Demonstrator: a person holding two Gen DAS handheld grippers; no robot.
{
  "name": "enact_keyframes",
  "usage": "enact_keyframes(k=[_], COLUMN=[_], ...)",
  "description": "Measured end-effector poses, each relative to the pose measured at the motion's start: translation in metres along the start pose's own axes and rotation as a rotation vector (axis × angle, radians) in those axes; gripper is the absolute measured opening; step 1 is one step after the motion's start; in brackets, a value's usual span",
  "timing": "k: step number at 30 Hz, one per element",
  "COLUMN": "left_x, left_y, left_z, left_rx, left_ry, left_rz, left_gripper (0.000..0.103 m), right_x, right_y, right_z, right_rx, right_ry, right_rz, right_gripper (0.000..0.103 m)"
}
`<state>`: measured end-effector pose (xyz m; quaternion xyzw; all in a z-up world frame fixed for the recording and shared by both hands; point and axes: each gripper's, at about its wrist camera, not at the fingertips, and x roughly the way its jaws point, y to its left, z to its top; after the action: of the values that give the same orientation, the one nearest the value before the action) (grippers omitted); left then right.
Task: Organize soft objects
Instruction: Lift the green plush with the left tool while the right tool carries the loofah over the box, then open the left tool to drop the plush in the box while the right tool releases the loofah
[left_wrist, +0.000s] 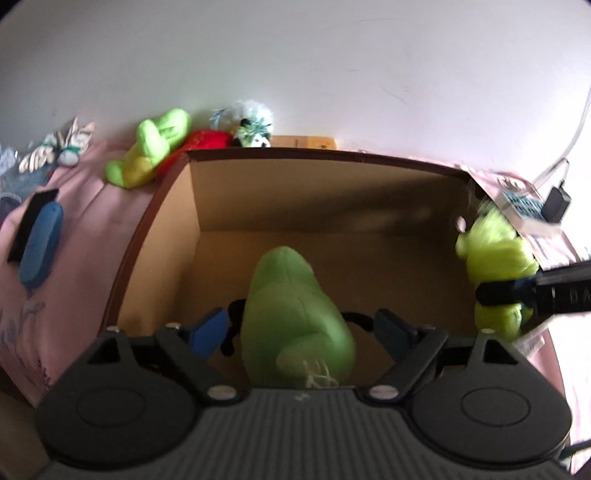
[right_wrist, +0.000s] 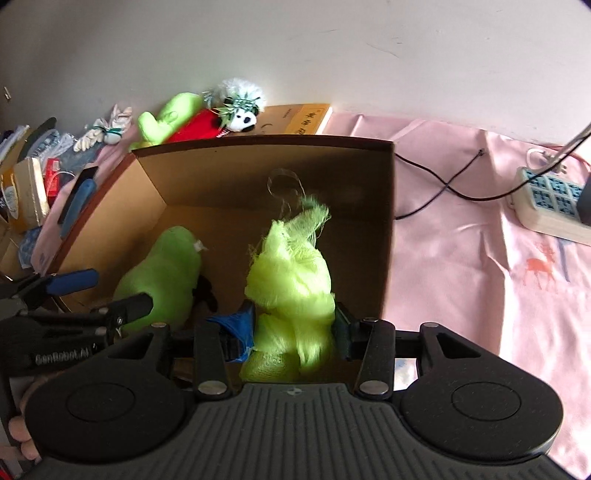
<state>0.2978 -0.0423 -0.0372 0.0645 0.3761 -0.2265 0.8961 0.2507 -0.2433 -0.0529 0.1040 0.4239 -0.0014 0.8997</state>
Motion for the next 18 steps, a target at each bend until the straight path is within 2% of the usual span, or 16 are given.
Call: enact_keyframes(k=[2,7,10,13,14,16,18], left_x=[-0.006,-0.032,-0.054,-0.076,-0.082,-0.092,-0.099], left_y=[-0.006,-0.013,-0.014,-0.013,-0.013,-0.014,-0.016], left_z=[-0.004,0.002,0.007,0.008,0.007,0.004,0.001], left_rx=[0.027,0.051,0.049,0.031,0.025,0.018,0.020], left_ry=[-0.010,-0.079,-0.132,-0.170,-0.179,-0.194,-0.200], left_rz=[0.005,0.056,0.067,0.061,0.061,0.059,0.059], left_gripper=[0.086,0.085,0.089,0.092,0.092,0.092,0.092], right_x=[-0.005,-0.021,-0.032,-0.037,-0.038,-0.040,-0.040], right_y=[-0.001,-0.008,-0.001,0.014,0.017,0.017,0.023], right_z=[-0.002,-0.010,-0.011,-0.010,-0.009,-0.008,-0.008], right_rx=[0.001,0.086,0.038,-0.080,-0.108,-0.105,-0.146], right_ry=[-0.005,-0.096,-0.155,-0.184,-0.193,-0.207,-0.228], right_rz=[0.008,0.063,0.085,0.025,0.030,0.048,0.001], right_gripper=[0.028,0.029,0.029,0.030,0.030,0.030,0.030])
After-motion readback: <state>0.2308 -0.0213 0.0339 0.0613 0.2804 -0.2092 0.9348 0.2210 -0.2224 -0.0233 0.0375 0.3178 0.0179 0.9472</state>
